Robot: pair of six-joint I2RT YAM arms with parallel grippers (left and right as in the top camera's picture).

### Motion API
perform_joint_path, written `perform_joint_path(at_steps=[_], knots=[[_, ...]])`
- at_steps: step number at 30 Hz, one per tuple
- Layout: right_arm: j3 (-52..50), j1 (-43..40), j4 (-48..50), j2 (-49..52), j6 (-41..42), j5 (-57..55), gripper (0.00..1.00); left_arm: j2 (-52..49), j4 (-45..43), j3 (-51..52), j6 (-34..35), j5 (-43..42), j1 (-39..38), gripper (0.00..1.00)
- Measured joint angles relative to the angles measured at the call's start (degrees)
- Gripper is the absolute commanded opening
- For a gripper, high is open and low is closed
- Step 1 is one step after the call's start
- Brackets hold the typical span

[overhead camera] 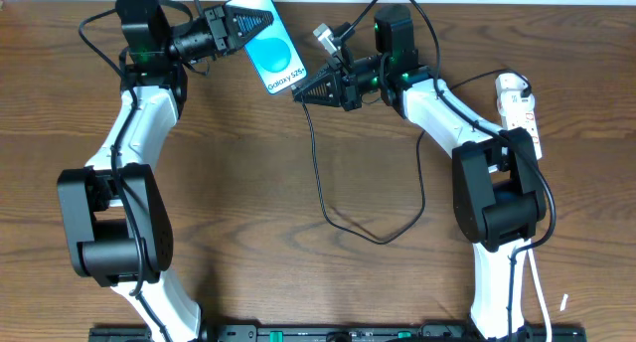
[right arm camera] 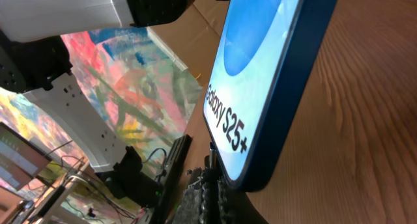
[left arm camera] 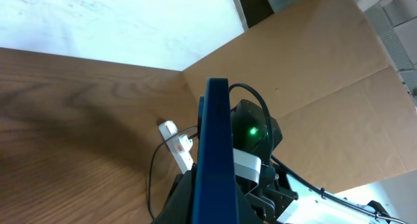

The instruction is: Plug charger to phone and switch on socket

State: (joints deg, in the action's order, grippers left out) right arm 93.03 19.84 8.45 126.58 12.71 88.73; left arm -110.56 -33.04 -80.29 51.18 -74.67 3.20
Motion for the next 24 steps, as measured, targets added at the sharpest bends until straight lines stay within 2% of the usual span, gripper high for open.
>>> perform_joint_path(at_steps=[24], knots=[[0.00,0.00,0.00,0.00,0.15,0.00,0.01,0.00,-0.02,0.00,2.25,1.60,-0.81,0.08]])
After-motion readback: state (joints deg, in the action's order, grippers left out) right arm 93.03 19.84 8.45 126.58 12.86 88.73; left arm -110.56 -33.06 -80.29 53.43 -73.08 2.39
